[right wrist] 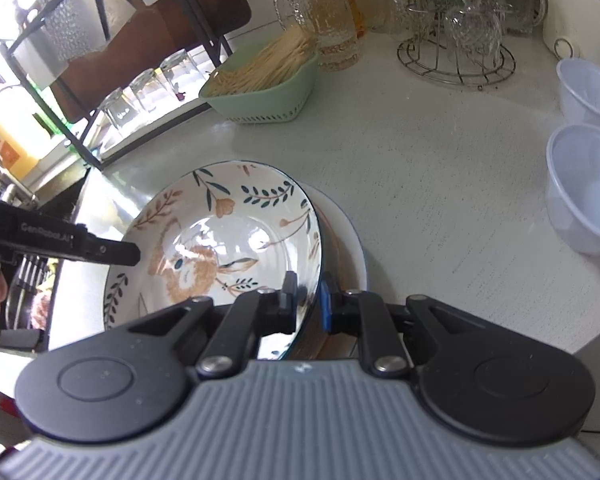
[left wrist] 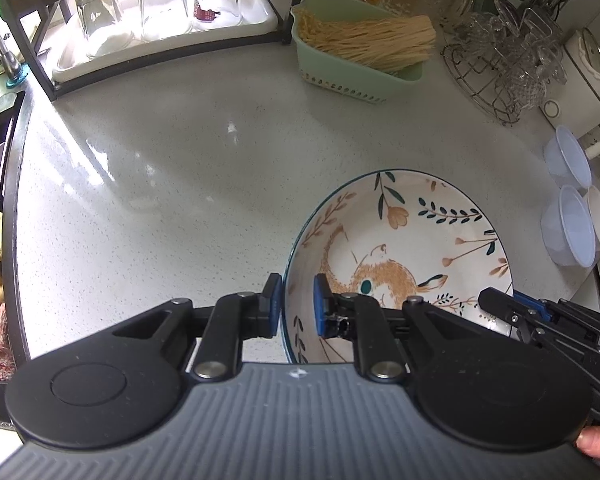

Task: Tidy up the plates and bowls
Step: 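Lower the deer plate onto the stack and open both tools, then lift both tools off the plate stack toward the light-blue plastic bowls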

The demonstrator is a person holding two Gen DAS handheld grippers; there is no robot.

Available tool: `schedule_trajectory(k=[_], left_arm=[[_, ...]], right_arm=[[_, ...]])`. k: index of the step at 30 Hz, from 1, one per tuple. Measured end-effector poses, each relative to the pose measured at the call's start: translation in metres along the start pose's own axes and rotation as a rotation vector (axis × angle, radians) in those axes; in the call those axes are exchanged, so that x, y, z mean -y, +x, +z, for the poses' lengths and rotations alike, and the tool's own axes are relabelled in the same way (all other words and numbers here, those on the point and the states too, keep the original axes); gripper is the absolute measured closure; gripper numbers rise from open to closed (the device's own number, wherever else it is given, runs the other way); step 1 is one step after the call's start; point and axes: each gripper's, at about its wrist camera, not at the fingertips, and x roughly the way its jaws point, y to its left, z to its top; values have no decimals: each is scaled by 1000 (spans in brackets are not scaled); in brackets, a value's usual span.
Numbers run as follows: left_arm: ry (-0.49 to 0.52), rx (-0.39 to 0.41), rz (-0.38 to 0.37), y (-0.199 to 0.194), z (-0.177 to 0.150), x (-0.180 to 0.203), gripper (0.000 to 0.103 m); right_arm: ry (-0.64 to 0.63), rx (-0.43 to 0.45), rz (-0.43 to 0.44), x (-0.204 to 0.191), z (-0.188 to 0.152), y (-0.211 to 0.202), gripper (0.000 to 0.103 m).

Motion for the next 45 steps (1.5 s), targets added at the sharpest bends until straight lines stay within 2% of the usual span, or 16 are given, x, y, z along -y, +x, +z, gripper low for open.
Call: schedule_trajectory(k=[7, 10, 16, 20, 24, 29, 37, 41, 45], left_arm=[[-43, 23, -21, 0, 0, -3, 85], [-88, 37, -65, 1, -1, -6, 85], [-100, 64, -71, -3, 1, 1, 85], [-103, 84, -70, -7, 3, 5, 85], [-110, 122, -70, -17, 4, 9, 85], [-110, 159, -66, -33, 3, 18, 85], [-86, 241, -83, -79, -1, 48, 85], [-59, 301, -63, -101, -10, 66, 85], [-88, 342, -40, -120, -25, 74, 85]], right_arm=[[-102, -18, -31, -7, 8, -5, 87], [-164, -31, -72, -10, 15, -4, 87], [-181, -52, -72, -6, 17, -1, 87], [-198, -19, -56, -6, 21, -9, 88], [-164, 1, -24, -1, 24, -10, 88], [-132, 66, 5, 4, 32, -25, 88], [-97, 163, 31, 14, 46, -71, 88], [-93, 234, 48, 20, 53, -101, 88], [-113, 284, 55, 20, 53, -127, 88]])
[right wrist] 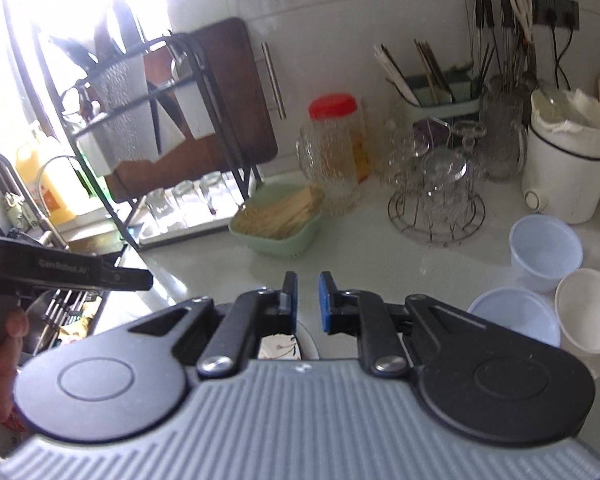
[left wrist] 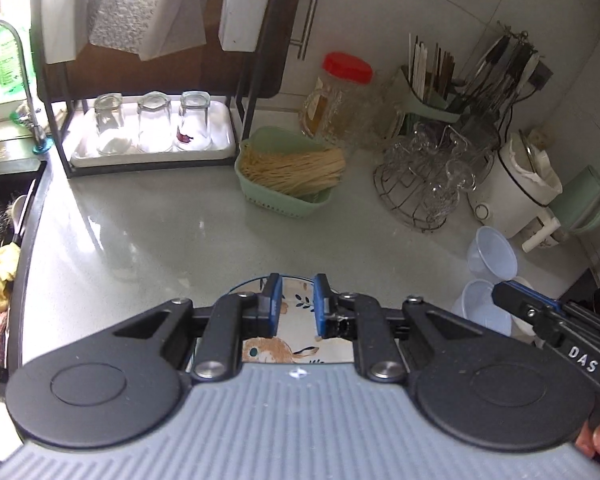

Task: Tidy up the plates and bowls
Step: 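Lift both tools off the plate stack toward the light-blue plastic bowls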

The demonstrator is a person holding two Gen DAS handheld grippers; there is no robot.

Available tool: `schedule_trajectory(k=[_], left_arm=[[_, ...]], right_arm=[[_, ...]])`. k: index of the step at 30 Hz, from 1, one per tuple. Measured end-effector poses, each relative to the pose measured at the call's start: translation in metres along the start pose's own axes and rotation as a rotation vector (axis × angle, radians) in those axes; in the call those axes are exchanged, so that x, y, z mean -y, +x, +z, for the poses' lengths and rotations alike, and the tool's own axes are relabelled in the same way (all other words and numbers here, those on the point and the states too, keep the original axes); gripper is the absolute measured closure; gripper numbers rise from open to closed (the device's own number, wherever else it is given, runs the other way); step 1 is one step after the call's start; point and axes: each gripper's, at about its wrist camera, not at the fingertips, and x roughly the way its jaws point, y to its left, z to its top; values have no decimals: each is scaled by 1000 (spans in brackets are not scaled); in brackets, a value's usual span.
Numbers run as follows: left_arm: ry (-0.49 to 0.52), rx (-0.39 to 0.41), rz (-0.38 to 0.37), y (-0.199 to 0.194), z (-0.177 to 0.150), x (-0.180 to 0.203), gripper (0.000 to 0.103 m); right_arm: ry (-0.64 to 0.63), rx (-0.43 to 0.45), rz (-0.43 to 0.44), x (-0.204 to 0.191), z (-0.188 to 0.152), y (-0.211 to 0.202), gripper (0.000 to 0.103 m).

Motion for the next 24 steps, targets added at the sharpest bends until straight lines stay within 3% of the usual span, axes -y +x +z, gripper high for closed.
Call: schedule_trajectory(k=[14, 24], left_arm=[[47, 96, 90, -65, -46, 25, 85], [58, 65, 64, -75, -62, 19, 84]], right_arm=[[-44, 86, 15, -5, -12, -64, 88], [-18, 101, 14, -17, -21, -70, 88]])
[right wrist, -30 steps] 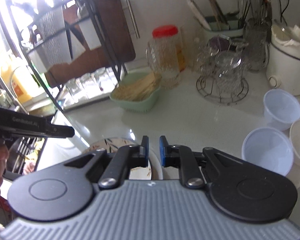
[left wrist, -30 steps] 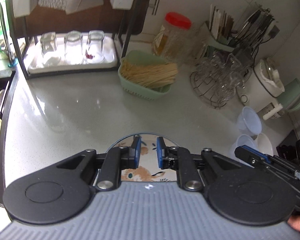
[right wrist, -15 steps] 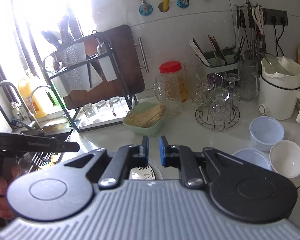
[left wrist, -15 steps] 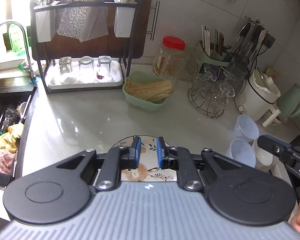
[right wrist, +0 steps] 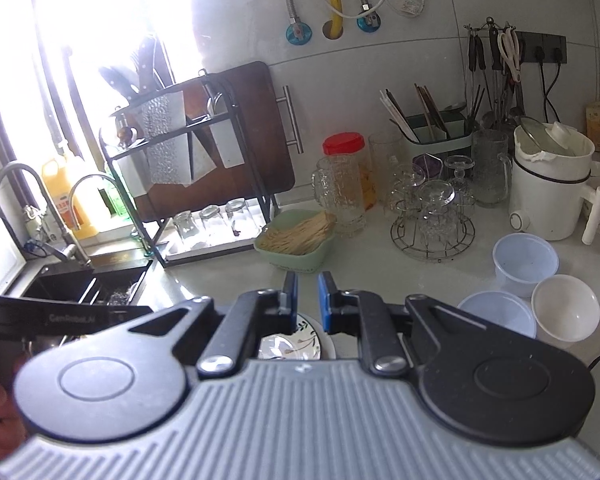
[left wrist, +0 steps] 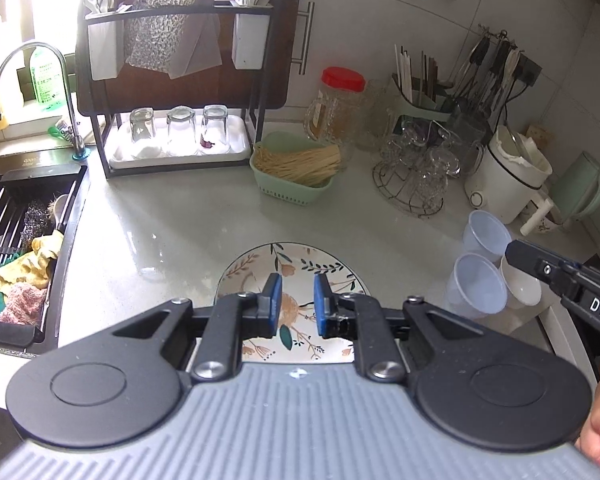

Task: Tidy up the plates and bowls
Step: 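Lift both tools off the plate stack toward the light-blue plastic bowls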

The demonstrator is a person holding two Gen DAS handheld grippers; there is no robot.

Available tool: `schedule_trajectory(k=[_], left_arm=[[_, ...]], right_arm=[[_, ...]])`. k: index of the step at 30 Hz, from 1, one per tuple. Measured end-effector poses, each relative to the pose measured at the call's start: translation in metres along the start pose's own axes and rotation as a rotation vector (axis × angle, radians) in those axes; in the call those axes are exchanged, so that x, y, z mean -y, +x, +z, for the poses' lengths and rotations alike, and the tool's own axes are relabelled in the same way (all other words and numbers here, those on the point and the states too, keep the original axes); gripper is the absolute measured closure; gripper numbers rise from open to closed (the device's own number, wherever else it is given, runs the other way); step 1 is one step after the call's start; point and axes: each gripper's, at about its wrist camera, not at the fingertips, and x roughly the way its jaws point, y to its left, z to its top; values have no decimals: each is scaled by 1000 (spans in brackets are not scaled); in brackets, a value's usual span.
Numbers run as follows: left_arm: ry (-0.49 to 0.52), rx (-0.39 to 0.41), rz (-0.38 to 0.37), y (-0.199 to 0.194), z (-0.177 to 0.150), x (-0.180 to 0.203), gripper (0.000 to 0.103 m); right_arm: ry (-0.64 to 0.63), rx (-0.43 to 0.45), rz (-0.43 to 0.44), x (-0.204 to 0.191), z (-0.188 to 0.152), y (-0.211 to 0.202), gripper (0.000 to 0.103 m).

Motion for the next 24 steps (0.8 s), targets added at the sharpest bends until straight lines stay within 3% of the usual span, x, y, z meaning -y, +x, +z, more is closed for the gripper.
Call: schedule_trajectory(k=[8, 13, 24], left_arm=[[43, -41, -48, 29, 13, 3, 61], [92, -55, -98, 44, 25, 6, 60], [90, -71, -174, 74, 48, -8, 60]], right_arm=[[-4, 12, -49, -2, 0, 6, 88], [12, 11, -115, 1, 4, 13, 88], [45, 14, -210, 3, 11, 31, 88]])
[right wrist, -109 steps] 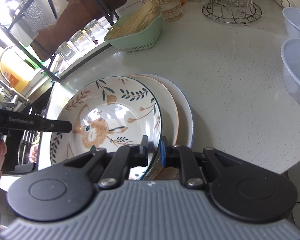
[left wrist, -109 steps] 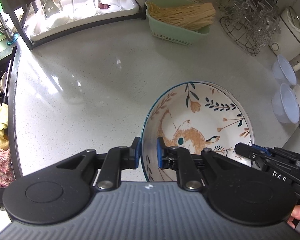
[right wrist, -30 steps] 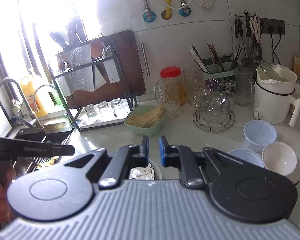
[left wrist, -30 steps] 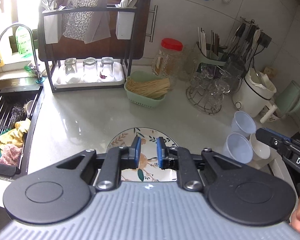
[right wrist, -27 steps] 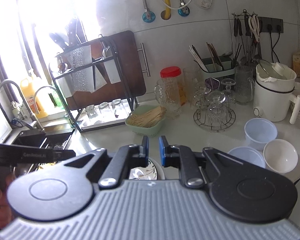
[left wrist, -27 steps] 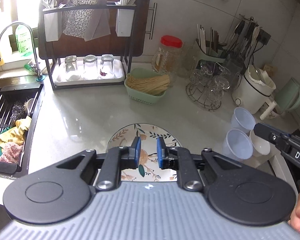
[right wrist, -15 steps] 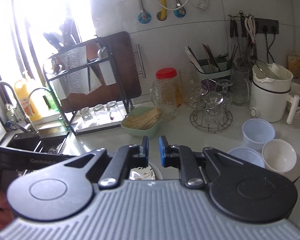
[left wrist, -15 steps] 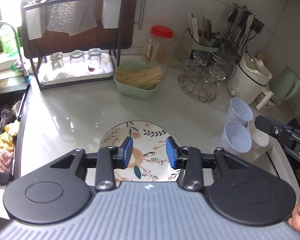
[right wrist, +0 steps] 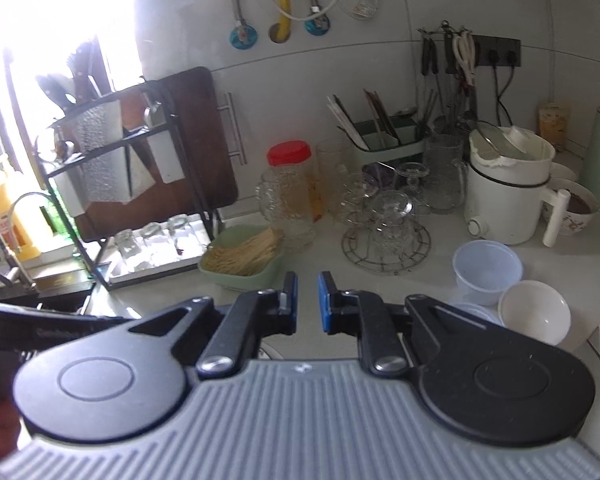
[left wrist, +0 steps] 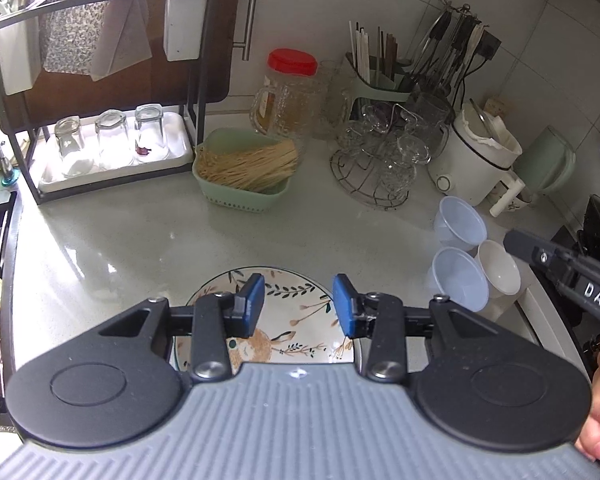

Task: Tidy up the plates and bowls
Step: 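Lift both tools off the plate stack toward the light-blue plastic bowls, then close both tools on the rim of a light-blue plastic bowl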

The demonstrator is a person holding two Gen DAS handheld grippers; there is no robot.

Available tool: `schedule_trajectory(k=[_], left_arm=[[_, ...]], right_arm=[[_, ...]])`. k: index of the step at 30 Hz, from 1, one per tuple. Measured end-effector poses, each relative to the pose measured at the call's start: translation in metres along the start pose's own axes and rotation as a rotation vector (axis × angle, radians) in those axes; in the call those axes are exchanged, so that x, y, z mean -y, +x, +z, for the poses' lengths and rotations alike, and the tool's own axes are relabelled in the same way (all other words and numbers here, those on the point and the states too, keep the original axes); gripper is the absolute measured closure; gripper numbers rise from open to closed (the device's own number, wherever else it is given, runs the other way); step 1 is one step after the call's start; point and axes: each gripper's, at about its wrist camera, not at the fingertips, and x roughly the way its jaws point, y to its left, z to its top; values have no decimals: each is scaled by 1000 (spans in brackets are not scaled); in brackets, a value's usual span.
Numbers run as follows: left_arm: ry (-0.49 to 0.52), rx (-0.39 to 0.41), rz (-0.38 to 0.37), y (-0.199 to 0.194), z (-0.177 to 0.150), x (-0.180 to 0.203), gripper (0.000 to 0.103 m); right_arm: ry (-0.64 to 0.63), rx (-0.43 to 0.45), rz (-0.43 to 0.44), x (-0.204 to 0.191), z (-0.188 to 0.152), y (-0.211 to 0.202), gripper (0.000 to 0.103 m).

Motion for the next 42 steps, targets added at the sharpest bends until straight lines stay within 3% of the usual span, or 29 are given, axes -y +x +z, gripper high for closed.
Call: schedule_trajectory(k=[11, 21, 28, 29, 30, 31, 38, 42], left_arm=[[86, -29, -87, 51, 16, 61, 60], [139, -29, -105, 105, 21, 146, 59], [155, -117, -106, 150, 22, 175, 41], [158, -128, -106, 157, 20, 176, 41], [159, -142, -106, 164, 19, 178, 41], [160, -157, -108, 170, 18, 179, 41], [42, -277, -160, 221, 13, 170, 41], [45, -323, -148, 242, 10, 175, 42]], right_arm=[[93, -58, -96, 51, -20, 8, 88], [29, -141, -151, 128, -24, 17, 88], [82, -157, -158, 168, -36, 27, 88], [90, -158, -160, 172, -37, 29, 77], [99, -156, -165, 176, -39, 32, 60], [108, -150, -163, 180, -40, 34, 54], [138, -199, -105, 192, -49, 60, 54], [150, -240, -117, 193, -58, 79, 54]])
